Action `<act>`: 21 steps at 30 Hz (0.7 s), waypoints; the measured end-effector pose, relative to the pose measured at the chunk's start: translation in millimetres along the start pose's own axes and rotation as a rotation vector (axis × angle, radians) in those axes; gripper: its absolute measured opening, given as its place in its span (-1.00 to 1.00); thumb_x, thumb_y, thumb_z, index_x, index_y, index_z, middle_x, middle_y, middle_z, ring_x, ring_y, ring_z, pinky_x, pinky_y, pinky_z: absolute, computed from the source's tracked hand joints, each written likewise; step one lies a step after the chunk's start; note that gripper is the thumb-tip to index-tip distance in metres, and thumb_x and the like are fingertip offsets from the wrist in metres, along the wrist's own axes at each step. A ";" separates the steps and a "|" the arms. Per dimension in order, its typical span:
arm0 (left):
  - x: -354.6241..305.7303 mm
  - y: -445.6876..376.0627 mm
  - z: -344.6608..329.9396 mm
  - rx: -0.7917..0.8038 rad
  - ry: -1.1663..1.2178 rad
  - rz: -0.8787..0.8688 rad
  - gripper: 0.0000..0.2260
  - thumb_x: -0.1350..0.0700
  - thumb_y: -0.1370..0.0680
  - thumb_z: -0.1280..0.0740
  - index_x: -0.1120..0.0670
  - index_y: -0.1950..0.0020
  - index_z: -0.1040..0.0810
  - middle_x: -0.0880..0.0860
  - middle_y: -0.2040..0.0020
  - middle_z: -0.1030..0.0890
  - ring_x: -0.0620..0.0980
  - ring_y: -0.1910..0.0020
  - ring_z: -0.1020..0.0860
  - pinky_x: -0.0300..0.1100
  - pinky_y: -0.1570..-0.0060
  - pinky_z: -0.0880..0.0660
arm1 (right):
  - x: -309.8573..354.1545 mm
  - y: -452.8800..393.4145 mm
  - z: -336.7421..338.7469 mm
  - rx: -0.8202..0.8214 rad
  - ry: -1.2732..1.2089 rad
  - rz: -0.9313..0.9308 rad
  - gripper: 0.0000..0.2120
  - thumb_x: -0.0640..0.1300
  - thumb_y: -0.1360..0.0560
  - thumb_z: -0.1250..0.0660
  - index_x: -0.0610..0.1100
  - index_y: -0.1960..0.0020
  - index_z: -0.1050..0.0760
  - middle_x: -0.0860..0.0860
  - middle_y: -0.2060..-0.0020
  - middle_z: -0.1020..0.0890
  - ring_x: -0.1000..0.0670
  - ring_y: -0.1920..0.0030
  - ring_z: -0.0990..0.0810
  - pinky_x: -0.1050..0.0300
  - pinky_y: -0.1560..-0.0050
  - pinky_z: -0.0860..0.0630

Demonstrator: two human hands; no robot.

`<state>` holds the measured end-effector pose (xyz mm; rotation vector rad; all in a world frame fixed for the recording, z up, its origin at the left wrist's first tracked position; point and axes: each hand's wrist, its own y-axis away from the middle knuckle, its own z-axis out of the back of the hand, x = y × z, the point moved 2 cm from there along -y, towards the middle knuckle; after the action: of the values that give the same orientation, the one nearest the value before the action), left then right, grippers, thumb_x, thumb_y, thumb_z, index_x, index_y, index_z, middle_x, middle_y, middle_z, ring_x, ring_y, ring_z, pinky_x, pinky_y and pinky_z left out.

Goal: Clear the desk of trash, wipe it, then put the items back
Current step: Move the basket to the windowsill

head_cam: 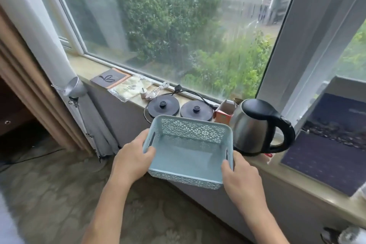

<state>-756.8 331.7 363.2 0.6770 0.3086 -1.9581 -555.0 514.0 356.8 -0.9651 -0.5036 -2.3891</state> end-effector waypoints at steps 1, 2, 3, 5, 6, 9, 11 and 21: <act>1.7 -4.5 4.2 -0.010 0.028 0.021 -0.54 0.02 -0.56 -0.21 -0.43 -0.38 -0.30 -0.13 0.02 -0.67 0.07 0.03 -0.60 0.07 -0.05 -0.57 | 5.0 -8.4 -3.2 0.020 -0.002 0.010 -0.81 -0.01 -0.62 -0.14 -0.04 0.12 -0.39 -0.09 0.26 -0.59 -0.20 0.18 -0.55 -0.10 0.11 -0.50; 3.0 -8.5 8.0 -0.021 0.055 0.040 -0.54 0.02 -0.57 -0.22 -0.43 -0.37 -0.32 -0.14 0.01 -0.67 0.04 0.02 -0.61 0.07 -0.06 -0.57 | 9.5 -16.4 -6.3 0.036 -0.002 0.021 -0.79 0.00 -0.62 -0.14 -0.06 0.14 -0.38 -0.11 0.25 -0.59 -0.22 0.17 -0.55 -0.11 0.09 -0.51; 4.0 -12.7 11.5 -0.032 0.078 0.054 -0.55 0.03 -0.56 -0.22 -0.44 -0.36 -0.35 -0.15 0.01 -0.66 0.01 0.02 -0.61 0.07 -0.05 -0.58 | 14.8 -23.9 -8.9 0.051 0.001 0.031 -0.78 0.01 -0.62 -0.14 -0.07 0.14 -0.37 -0.12 0.25 -0.58 -0.24 0.16 -0.54 -0.12 0.08 -0.51; 7.1 -23.7 17.6 -0.041 0.110 0.070 -0.56 0.03 -0.55 -0.22 -0.44 -0.33 -0.38 -0.16 0.01 -0.66 -0.02 0.03 -0.62 0.07 -0.04 -0.59 | 24.4 -38.5 -15.1 0.077 0.001 0.047 -0.77 0.00 -0.62 -0.15 -0.09 0.15 -0.37 -0.13 0.25 -0.58 -0.25 0.14 -0.54 -0.14 0.05 -0.50; 8.5 -31.2 21.7 -0.042 0.122 0.071 -0.56 0.02 -0.53 -0.21 -0.44 -0.32 -0.39 -0.17 0.00 -0.66 -0.03 0.03 -0.62 0.07 -0.03 -0.59 | 30.5 -46.1 -18.9 0.085 -0.002 0.059 -0.77 0.00 -0.62 -0.15 -0.10 0.14 -0.39 -0.13 0.26 -0.58 -0.25 0.14 -0.54 -0.14 0.05 -0.50; 16.0 -58.2 35.5 -0.052 0.151 0.062 -0.51 -0.04 -0.44 -0.18 -0.43 -0.33 -0.41 -0.20 -0.02 -0.67 -0.04 0.03 -0.63 0.08 -0.04 -0.59 | 53.5 -64.5 -27.7 0.092 -0.014 0.096 -0.77 -0.01 -0.64 -0.17 -0.09 0.13 -0.42 -0.08 0.29 -0.60 -0.15 0.19 -0.54 -0.11 0.13 -0.45; 25.7 -85.3 47.3 -0.066 0.170 0.047 -0.50 -0.04 -0.42 -0.18 -0.41 -0.33 -0.43 -0.20 -0.02 -0.67 -0.04 0.03 -0.63 0.07 -0.04 -0.60 | 73.1 -82.4 -39.8 0.093 -0.027 0.113 -0.78 -0.02 -0.64 -0.18 -0.09 0.12 -0.43 -0.06 0.30 -0.61 -0.13 0.21 -0.54 -0.09 0.17 -0.41; 127.3 -278.5 142.2 -0.152 0.212 -0.014 -0.71 0.02 -0.55 -0.26 -0.21 -0.24 -0.55 -0.14 0.07 -0.68 -0.03 0.11 -0.64 0.07 0.02 -0.61 | 228.5 -185.3 -165.9 0.020 -0.073 0.123 -0.83 0.07 -0.58 -0.23 0.00 -0.02 -0.51 0.09 0.32 -0.66 -0.07 0.24 -0.63 -0.04 0.10 -0.51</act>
<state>-1092.1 298.8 384.2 0.7851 0.5879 -1.8564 -891.8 505.6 382.0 -1.0467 -0.4793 -2.2430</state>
